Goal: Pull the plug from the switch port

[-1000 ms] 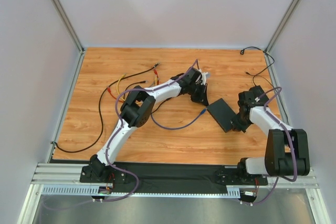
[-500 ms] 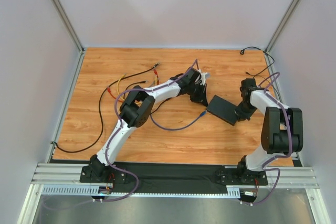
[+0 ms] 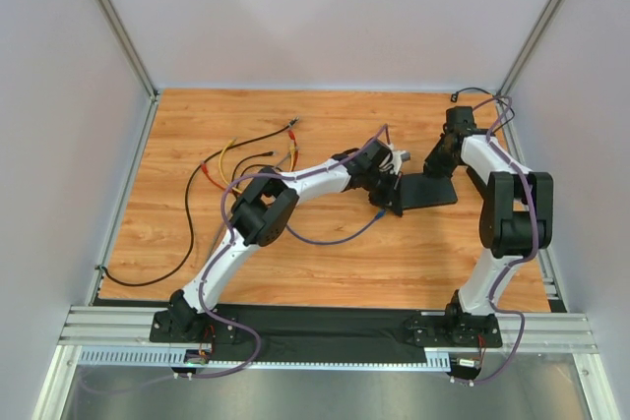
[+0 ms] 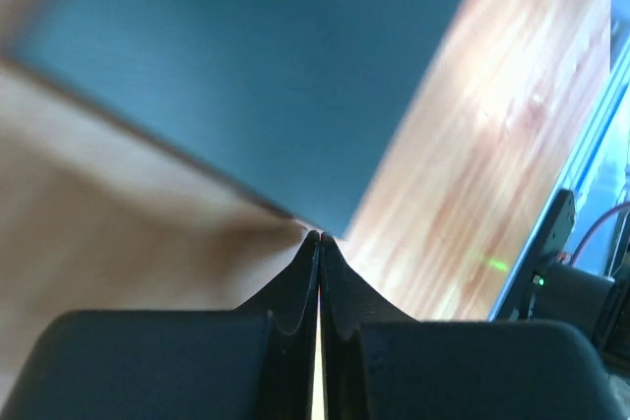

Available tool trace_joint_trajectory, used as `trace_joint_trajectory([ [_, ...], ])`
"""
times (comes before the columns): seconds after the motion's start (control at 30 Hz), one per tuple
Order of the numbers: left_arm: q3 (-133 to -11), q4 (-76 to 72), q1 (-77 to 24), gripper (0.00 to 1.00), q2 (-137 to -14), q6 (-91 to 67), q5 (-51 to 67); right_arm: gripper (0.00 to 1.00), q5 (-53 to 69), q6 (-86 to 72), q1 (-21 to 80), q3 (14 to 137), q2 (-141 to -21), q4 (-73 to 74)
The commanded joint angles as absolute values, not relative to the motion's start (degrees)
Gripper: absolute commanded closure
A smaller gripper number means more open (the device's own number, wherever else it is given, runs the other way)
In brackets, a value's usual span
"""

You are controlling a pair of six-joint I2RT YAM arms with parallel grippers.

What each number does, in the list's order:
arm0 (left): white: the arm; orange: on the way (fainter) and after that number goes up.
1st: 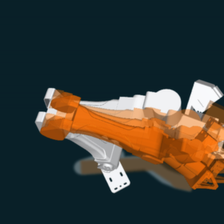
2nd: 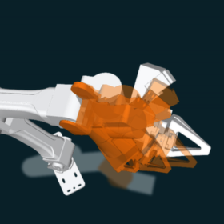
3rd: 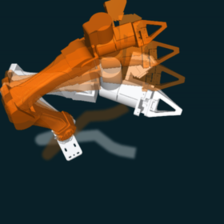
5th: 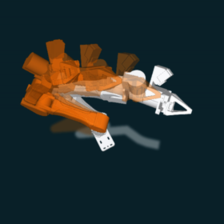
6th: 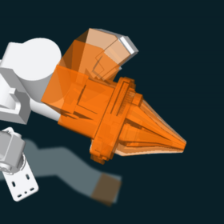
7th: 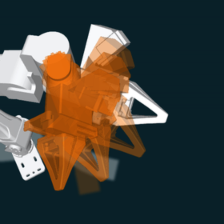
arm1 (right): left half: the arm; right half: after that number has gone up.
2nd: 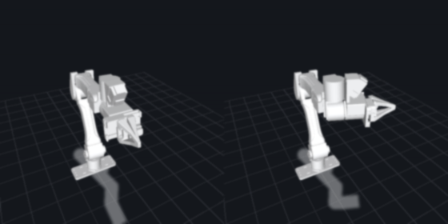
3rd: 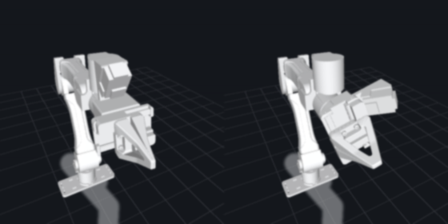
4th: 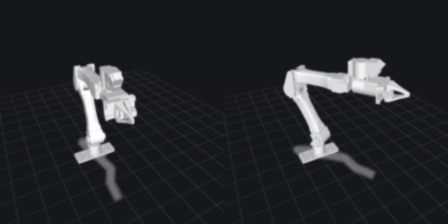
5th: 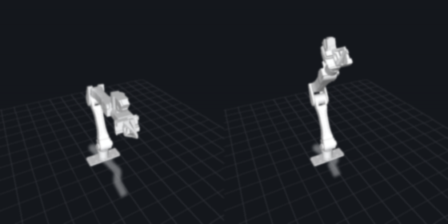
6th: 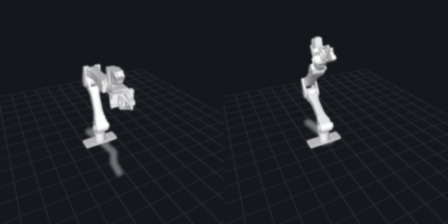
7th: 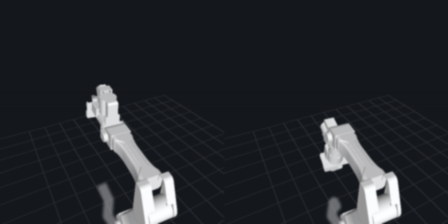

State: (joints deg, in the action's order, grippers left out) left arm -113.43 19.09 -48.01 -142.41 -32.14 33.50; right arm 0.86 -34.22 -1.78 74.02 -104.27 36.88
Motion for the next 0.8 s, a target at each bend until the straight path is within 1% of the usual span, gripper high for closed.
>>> trace_joint_trajectory([
  [0.0,-114.8,20.4,-49.0,1.00,-140.1,-32.4,33.6,0.87,5.3,-33.5,-1.7,76.7,-105.6,36.2],
  [0.13,-111.9,20.4,-46.6,1.00,-137.5,-33.2,30.8,0.87,3.1,-31.7,-1.7,76.0,-102.9,36.3],
  [0.23,-107.0,19.8,-44.9,1.00,-133.2,-33.3,27.1,0.86,2.3,-30.9,-1.7,74.9,-99.7,36.5],
  [0.27,-103.5,18.3,-44.6,0.99,-130.2,-33.3,26.3,0.86,2.0,-30.7,-1.6,74.5,-97.8,36.4],
  [0.37,-98.1,14.6,-43.9,0.98,-124.6,-33.0,26.3,0.86,0.7,-29.8,-0.7,73.1,-94.0,37.3],
  [0.47,-94.0,11.4,-43.7,0.92,-119.5,-34.1,28.7,0.84,-2.5,-28.4,2.5,71.6,-90.5,39.1],
  [0.5,-92.9,10.6,-43.7,0.89,-118.1,-34.5,28.9,0.83,-3.7,-27.7,4.3,70.7,-89.7,40.1],
  [0.57,-88.8,7.4,-43.7,0.85,-113.6,-35.9,30.0,0.79,-4.5,-27.0,6.2,69.2,-87.4,40.8],
  [0.6,-87.5,6.6,-43.8,0.81,-112.0,-36.1,30.1,0.78,-5.5,-26.7,8.2,68.4,-86.6,41.6],
  [0.63,-86.1,5.7,-43.7,0.78,-109.1,-36.2,30.1,0.75,-5.9,-26.5,9.3,66.5,-85.9,41.7],
  [0.7,-82.3,5.5,-43.5,0.73,-106.0,-35.6,29.9,0.71,-7.0,-26.0,12.0,64.1,-83.4,41.7],
  [0.73,-80.5,5.1,-43.3,0.72,-104.4,-35.3,29.4,0.68,-7.2,-26.0,12.7,61.8,-82.6,41.5],
  [0.77,-76.6,3.6,-42.7,0.68,-101.2,-35.7,29.0,0.67,-7.0,-26.1,13.2,60.7,-81.1,41.4],
])
